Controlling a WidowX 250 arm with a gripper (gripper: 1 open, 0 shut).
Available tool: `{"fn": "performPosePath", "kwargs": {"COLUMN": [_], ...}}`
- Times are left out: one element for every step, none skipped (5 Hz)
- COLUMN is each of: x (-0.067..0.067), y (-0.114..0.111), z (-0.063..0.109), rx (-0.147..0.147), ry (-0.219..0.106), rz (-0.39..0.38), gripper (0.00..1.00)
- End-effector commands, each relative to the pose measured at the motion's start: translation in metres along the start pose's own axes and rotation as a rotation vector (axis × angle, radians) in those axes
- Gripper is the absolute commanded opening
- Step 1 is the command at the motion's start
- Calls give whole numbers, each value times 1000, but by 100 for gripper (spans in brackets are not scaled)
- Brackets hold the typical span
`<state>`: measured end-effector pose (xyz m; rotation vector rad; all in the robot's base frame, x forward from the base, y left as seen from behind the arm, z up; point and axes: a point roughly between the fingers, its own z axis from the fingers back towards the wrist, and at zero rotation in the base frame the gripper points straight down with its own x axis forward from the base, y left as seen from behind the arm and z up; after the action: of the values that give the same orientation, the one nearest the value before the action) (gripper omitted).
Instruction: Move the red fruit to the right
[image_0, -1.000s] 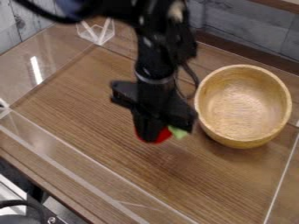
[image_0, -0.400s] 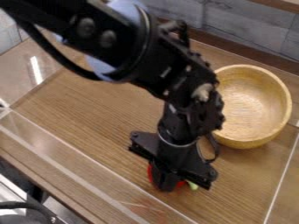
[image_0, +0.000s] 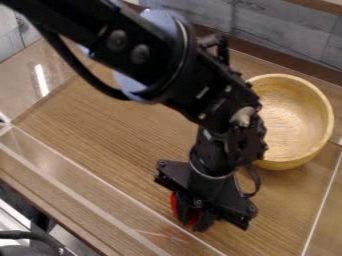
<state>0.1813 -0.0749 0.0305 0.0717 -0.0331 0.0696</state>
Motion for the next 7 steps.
{"fn": "performPosePath", "kwargs": {"x": [9,12,13,15,17,17,17], "y": [-8,-8,-9,-9,-8,-8,-9], "z": [9,9,11,11,9,9,9], "rx": [-38,-58,-78,-84,-85,-83,-79], "ry": [-27,-23,-19,-14,-11,-7,-2], "rz": [2,5,5,6,6,9,13], "gripper": [100,0,100,100,0,100,100]}}
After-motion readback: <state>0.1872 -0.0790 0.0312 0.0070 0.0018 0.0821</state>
